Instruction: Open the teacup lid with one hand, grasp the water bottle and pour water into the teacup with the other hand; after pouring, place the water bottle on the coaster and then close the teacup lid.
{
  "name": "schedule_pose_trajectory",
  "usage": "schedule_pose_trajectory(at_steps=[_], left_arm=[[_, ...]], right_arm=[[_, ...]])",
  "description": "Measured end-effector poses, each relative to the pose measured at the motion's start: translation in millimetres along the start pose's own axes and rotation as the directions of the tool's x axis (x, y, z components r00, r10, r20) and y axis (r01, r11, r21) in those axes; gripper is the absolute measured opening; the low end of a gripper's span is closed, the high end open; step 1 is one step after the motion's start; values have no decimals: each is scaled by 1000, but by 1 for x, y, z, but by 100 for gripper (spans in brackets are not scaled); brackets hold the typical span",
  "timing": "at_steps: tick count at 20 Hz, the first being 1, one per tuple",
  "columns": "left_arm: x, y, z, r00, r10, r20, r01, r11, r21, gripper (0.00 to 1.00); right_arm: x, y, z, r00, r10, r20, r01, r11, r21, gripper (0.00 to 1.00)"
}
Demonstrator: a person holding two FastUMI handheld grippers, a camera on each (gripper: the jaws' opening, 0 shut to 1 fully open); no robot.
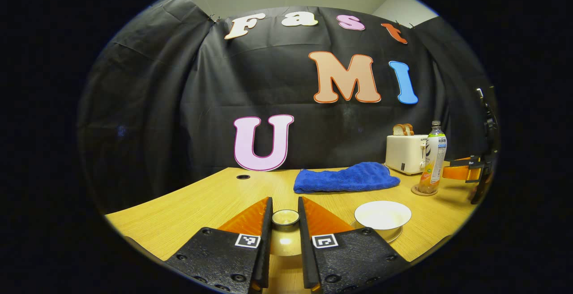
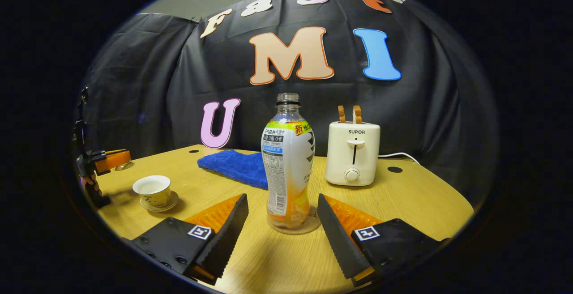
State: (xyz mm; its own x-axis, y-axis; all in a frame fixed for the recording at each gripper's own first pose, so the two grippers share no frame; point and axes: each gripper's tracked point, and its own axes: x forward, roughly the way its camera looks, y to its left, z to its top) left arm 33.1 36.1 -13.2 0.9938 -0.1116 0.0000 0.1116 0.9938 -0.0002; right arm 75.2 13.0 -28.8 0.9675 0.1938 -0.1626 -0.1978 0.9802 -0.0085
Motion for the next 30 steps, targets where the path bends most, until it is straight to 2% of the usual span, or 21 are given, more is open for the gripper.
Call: schedule_pose_trajectory(at_steps=[1, 3, 7, 9, 12, 13, 14, 15, 18, 19, 20, 21, 25, 30], left_arm=[[0, -1, 0, 1000, -2, 0, 2, 1000, -2, 27], [0, -3, 0, 1000, -6, 1, 6, 1000, -3, 27], [0, -11, 0, 1000, -17, 2, 17, 1000, -4, 28], [3, -20, 0, 1000, -30, 1, 30, 1000, -4, 28], [5, -37, 0, 999, -54, -1, 54, 999, -5, 27], [5, -44, 0, 998, -63, 0, 63, 998, -7, 27], [6, -52, 0, 997, -77, 0, 77, 997, -6, 28], [6, -60, -1, 996, -92, -3, 92, 996, -4, 28], [6, -91, 1, 986, -167, 3, 167, 986, -4, 28], [6, -99, 2, 982, -188, 6, 188, 982, -6, 28], [6, -106, 2, 978, -208, 5, 208, 978, -6, 27], [5, -113, 3, 974, -225, 7, 225, 974, -9, 27], [6, -131, 2, 961, -278, 3, 278, 961, -8, 28], [9, -140, 1, 951, -309, -5, 309, 951, -2, 28]], right_arm=[[-5, 0, 0, 1000, -5, 8, 5, 1000, 1, 94], [-16, -3, 3, 999, -19, 33, 19, 1000, 2, 100], [-38, -13, 15, 990, -72, 120, 70, 997, 24, 99], [-48, -14, 20, 983, -93, 157, 90, 996, 26, 94], [-57, -10, 18, 984, -93, 153, 91, 996, 25, 94], [-59, -12, 18, 983, -99, 154, 97, 995, 26, 98], [-60, -14, 18, 982, -108, 155, 105, 994, 28, 98], [-63, -15, 18, 981, -119, 155, 116, 993, 28, 94], [-68, -14, 17, 980, -123, 155, 121, 992, 28, 94], [-69, -15, 18, 980, -125, 156, 122, 992, 28, 98], [-70, -16, 18, 979, -130, 155, 127, 992, 29, 94], [-70, -18, 18, 979, -135, 155, 132, 991, 30, 94], [-73, -19, 18, 977, -144, 155, 141, 990, 31, 94], [-74, -18, 18, 978, -140, 154, 137, 990, 31, 94]])
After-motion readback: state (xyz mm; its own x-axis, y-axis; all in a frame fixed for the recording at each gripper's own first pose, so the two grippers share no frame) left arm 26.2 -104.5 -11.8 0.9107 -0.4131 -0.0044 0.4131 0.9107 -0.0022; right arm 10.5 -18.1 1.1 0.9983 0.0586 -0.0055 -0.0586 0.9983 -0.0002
